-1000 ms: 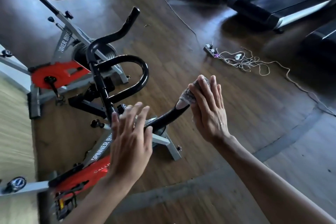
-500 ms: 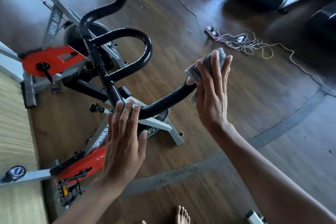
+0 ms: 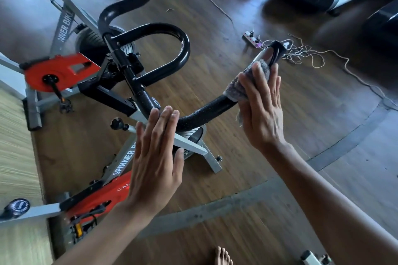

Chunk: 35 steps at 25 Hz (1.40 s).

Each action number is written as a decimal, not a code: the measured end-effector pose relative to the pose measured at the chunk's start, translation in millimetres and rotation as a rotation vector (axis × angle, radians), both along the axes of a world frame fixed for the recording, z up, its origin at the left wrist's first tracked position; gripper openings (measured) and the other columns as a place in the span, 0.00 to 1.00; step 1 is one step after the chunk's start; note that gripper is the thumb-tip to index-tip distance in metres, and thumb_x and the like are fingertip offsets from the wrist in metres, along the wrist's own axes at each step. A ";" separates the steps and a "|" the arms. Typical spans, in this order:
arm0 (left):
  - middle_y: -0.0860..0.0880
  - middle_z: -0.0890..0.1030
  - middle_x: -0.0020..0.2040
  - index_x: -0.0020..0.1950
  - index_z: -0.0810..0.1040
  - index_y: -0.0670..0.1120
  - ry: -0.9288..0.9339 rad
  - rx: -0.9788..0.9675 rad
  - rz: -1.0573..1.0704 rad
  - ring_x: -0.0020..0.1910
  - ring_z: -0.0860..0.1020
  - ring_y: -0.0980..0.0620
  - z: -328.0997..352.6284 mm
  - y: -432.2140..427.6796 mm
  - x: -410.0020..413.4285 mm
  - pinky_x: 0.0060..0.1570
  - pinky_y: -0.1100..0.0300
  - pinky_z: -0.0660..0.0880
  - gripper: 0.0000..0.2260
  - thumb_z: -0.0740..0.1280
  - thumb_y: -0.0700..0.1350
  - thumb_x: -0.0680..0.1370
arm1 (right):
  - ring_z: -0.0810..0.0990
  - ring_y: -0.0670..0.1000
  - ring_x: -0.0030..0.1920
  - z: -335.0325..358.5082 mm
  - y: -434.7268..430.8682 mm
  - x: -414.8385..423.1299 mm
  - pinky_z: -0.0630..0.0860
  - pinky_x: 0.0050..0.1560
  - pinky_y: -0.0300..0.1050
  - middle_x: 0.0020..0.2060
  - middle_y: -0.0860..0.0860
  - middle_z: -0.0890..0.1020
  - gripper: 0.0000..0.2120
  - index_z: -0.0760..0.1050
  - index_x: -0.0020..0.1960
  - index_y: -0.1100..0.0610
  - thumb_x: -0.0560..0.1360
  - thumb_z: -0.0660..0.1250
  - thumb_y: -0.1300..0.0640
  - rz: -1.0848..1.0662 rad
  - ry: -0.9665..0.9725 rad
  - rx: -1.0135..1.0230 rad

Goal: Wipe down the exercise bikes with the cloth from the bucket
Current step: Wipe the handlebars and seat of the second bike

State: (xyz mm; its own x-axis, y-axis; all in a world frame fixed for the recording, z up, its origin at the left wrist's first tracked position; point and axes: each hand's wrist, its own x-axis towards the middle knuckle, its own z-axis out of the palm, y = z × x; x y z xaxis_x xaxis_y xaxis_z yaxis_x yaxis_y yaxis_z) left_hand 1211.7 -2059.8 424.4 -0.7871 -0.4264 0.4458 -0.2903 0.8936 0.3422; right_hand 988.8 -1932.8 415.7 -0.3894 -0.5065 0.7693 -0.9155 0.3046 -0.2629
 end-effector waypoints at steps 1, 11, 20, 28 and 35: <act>0.43 0.59 0.80 0.79 0.58 0.38 -0.002 -0.007 -0.008 0.80 0.51 0.45 -0.7 -1.9 0.6 0.78 0.41 0.50 0.35 0.71 0.36 0.76 | 0.43 0.53 0.80 -2.3 -3.2 4.8 0.50 0.78 0.58 0.76 0.57 0.61 0.19 0.65 0.74 0.59 0.85 0.54 0.57 0.006 -0.038 -0.035; 0.45 0.56 0.81 0.80 0.56 0.40 -0.003 0.022 -0.118 0.81 0.50 0.46 -1.0 -12.8 7.9 0.78 0.42 0.49 0.35 0.68 0.33 0.76 | 0.44 0.65 0.79 -20.8 -41.8 106.3 0.52 0.77 0.67 0.77 0.58 0.56 0.20 0.64 0.74 0.66 0.85 0.51 0.62 0.035 -0.335 -0.121; 0.42 0.66 0.76 0.75 0.63 0.35 0.397 0.404 -0.136 0.77 0.62 0.48 51.9 73.7 -27.6 0.75 0.50 0.60 0.21 0.54 0.38 0.81 | 0.40 0.52 0.80 12.4 -12.6 115.8 0.41 0.79 0.55 0.80 0.48 0.41 0.28 0.39 0.80 0.53 0.84 0.37 0.44 0.016 -0.324 0.365; 0.44 0.65 0.77 0.76 0.64 0.38 0.458 0.467 0.178 0.78 0.61 0.50 29.9 95.4 -72.0 0.77 0.53 0.58 0.22 0.50 0.48 0.86 | 0.63 0.50 0.77 31.3 10.2 60.5 0.61 0.76 0.48 0.75 0.52 0.65 0.25 0.61 0.76 0.61 0.85 0.46 0.48 0.309 -0.364 0.159; 0.45 0.61 0.76 0.76 0.61 0.42 0.246 0.012 0.495 0.78 0.54 0.49 -10.3 85.5 -106.6 0.78 0.54 0.47 0.23 0.55 0.51 0.84 | 0.60 0.53 0.77 16.6 3.8 22.7 0.50 0.79 0.49 0.72 0.55 0.72 0.18 0.75 0.68 0.60 0.80 0.58 0.61 0.192 -0.087 0.210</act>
